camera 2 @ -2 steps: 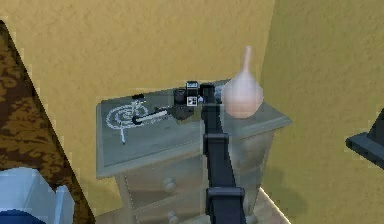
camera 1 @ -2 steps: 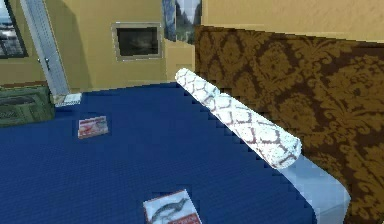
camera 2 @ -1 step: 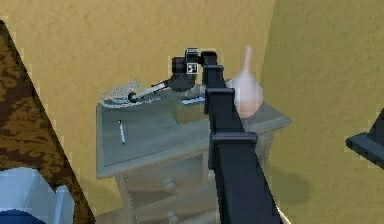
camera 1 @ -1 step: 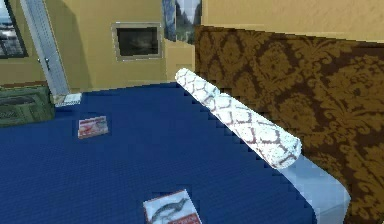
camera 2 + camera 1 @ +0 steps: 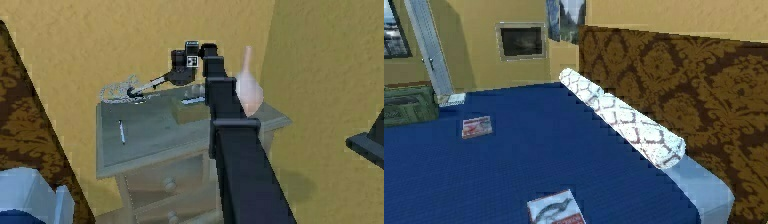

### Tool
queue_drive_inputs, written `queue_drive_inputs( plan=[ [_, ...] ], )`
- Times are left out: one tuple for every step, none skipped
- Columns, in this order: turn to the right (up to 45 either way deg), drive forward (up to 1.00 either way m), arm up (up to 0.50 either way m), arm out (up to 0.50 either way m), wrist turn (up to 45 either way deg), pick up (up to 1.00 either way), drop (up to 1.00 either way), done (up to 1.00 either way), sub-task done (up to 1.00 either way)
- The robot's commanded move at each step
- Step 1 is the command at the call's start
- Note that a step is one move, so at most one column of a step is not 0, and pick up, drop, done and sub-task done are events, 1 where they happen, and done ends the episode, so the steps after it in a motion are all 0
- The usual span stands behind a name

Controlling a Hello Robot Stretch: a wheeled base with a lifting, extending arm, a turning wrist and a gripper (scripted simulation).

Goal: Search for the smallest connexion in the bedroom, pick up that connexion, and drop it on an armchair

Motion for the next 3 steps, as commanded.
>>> queue_drive_inputs(
  plan=[
    [0.0, 0.00, 0.00, 0.00, -45.0, 0.00, 0.00, 0.00, 0.00],
    [0.0, 0.00, 0.00, 0.00, -36.0, 0.00, 0.00, 0.00, 0.00],
    [0.0, 0.00, 0.00, -0.44, 0.0, 0.00, 0.00, 0.00, 0.00]
  ],
)
